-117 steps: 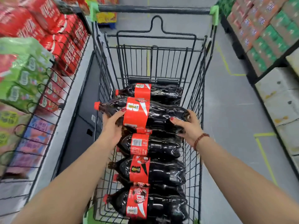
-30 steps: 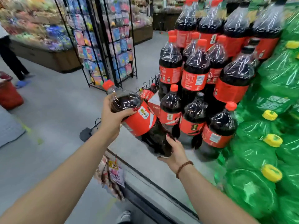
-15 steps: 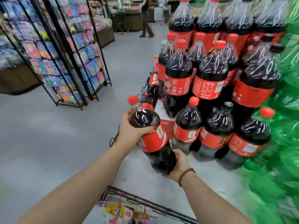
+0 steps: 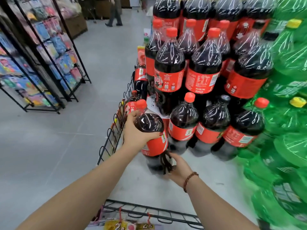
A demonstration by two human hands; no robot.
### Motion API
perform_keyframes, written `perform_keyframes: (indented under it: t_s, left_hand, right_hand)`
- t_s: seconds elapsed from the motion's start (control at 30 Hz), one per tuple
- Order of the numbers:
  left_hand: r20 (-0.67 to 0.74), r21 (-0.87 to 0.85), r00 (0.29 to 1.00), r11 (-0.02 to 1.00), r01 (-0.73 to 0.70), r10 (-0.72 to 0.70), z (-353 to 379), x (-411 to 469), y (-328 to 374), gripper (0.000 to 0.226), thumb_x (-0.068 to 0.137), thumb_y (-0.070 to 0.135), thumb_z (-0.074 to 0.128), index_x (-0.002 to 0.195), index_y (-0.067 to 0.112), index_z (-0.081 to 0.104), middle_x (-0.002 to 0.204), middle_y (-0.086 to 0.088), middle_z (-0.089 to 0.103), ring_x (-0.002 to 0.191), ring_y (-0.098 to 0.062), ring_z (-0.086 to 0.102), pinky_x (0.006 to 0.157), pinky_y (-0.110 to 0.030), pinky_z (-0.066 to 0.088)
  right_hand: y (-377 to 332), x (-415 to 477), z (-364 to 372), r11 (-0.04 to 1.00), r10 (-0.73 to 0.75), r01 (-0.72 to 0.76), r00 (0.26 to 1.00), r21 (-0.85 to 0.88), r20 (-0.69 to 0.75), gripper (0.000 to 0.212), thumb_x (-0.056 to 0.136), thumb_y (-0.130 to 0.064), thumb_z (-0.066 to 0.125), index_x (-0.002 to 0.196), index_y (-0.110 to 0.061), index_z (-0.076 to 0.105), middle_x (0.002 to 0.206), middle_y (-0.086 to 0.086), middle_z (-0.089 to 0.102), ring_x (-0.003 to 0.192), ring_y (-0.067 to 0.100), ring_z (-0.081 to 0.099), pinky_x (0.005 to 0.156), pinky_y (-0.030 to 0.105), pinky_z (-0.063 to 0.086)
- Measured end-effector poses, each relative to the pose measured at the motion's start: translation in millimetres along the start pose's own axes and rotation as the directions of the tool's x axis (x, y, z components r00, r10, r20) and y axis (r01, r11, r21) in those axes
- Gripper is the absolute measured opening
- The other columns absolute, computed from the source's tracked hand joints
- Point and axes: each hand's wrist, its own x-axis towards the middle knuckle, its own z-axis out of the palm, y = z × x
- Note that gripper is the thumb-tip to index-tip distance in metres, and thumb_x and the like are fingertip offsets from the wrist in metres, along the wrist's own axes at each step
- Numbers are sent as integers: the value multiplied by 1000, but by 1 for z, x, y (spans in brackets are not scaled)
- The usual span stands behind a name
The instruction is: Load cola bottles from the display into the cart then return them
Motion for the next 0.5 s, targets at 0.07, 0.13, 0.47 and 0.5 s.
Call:
perform_keyframes:
  t_s: [0.07, 0.13, 0.47, 0.5]
  left_hand:
    - [-3, 5, 1000, 1000, 0, 0, 3, 4, -3, 91, 46, 6, 95, 117, 31, 43, 106, 17, 54, 98, -4, 58, 92, -33, 50]
    - [-15, 7, 1000, 1000, -10, 11, 7, 5, -5, 92, 45, 7, 95, 117, 32, 43, 109, 11, 55, 104, -13, 59, 96, -38, 49]
    - [137, 123, 978, 977, -173, 156, 22, 5, -10, 98, 37, 40, 88, 122, 46, 39, 128, 0, 51, 117, -13, 53, 103, -33, 44]
    - [163, 131, 972, 973, -190, 168, 19, 6, -12, 98, 38, 43, 88, 121, 51, 38, 128, 0, 51, 118, -14, 53, 104, -36, 44]
  right_hand:
    - [1, 1, -5, 998, -39, 36, 998, -51, -46, 26, 95, -23, 50, 111, -8, 64, 90, 12, 68, 73, 25, 66, 58, 34, 53]
    - [-1, 3, -11, 996, -54, 48, 995, -72, -79, 23, 93, -25, 54, 112, -16, 63, 97, 8, 58, 77, 22, 58, 57, 30, 50]
    - [-31, -16, 10, 954, -147, 151, 989, -257, 37, 18, 94, -28, 53, 107, -21, 63, 113, 7, 54, 91, 28, 53, 92, 46, 47]
    - [-33, -20, 12, 930, -168, 173, 985, -324, 44, 18, 95, -26, 52, 108, -20, 63, 112, 7, 55, 91, 27, 54, 87, 43, 48]
